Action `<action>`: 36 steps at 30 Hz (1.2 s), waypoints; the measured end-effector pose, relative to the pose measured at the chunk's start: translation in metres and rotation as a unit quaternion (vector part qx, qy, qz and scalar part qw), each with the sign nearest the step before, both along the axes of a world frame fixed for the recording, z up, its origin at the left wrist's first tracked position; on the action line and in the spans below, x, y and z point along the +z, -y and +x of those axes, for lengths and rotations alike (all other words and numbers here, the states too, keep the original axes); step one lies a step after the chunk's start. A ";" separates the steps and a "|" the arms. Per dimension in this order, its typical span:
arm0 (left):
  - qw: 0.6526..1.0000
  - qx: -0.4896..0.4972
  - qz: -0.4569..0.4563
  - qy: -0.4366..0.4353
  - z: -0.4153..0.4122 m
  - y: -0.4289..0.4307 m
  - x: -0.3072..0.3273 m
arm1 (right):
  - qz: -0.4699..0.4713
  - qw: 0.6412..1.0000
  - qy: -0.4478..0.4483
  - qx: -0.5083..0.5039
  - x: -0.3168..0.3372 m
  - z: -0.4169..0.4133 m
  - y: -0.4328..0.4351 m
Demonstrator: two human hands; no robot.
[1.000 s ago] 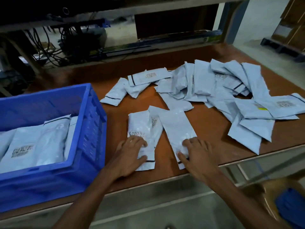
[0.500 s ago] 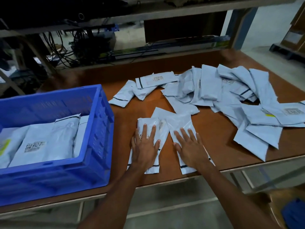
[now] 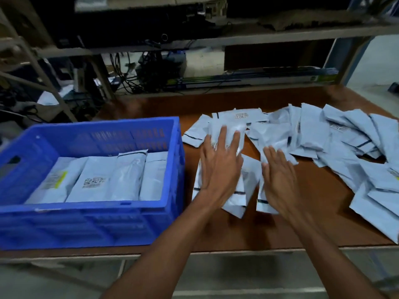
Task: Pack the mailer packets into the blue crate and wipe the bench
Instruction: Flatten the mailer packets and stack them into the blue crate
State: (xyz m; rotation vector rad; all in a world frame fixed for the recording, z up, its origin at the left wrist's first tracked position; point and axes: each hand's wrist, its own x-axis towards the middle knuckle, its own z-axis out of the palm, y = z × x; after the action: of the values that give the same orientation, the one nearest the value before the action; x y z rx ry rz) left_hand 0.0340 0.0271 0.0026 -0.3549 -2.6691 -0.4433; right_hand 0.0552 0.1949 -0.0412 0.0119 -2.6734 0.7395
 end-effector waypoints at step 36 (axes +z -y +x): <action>0.834 0.045 -0.266 0.481 -0.053 0.382 0.011 | 0.287 0.830 0.455 0.149 0.037 -0.078 0.328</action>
State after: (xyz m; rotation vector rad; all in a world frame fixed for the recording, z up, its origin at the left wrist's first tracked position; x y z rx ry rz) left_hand -0.0186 -0.3551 0.0136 -0.1641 -3.7710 0.2788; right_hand -0.0224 -0.1327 -0.0039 0.3118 -3.7790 -0.1001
